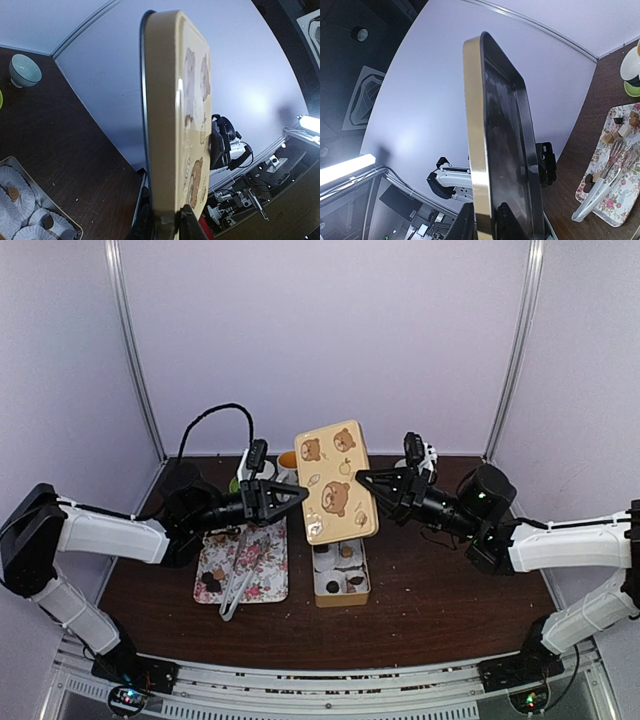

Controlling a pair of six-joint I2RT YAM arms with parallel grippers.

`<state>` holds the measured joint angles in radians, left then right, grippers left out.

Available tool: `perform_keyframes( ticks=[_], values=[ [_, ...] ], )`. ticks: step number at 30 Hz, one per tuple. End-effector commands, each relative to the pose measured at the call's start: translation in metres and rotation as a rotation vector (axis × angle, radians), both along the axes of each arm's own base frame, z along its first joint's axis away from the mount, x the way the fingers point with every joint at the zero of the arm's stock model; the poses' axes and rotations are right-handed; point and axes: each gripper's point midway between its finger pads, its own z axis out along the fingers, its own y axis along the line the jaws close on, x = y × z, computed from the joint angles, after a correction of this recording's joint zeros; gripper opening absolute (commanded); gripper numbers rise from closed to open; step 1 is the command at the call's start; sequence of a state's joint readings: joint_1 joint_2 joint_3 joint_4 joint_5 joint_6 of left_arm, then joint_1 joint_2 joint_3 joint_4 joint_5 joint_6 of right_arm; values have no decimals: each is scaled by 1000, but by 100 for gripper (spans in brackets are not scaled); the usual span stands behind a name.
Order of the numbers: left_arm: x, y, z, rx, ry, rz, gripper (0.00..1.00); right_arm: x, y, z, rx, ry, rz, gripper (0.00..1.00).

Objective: Pack the chocolate

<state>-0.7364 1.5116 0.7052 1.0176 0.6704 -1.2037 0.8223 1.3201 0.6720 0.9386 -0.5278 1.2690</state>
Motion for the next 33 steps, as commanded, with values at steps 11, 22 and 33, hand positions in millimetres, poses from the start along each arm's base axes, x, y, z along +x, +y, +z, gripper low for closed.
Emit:
perform_keyframes(
  ticks=[11,22,33],
  values=[
    [18,-10,-46,89,75,13,7,26,-1,-96,-366,17,-93,18],
    [23,-21,-106,190,173,8,5,34,3,-171,-532,65,-91,21],
    [22,-23,-159,311,220,19,5,37,-3,-234,-687,102,-88,27]
  ],
)
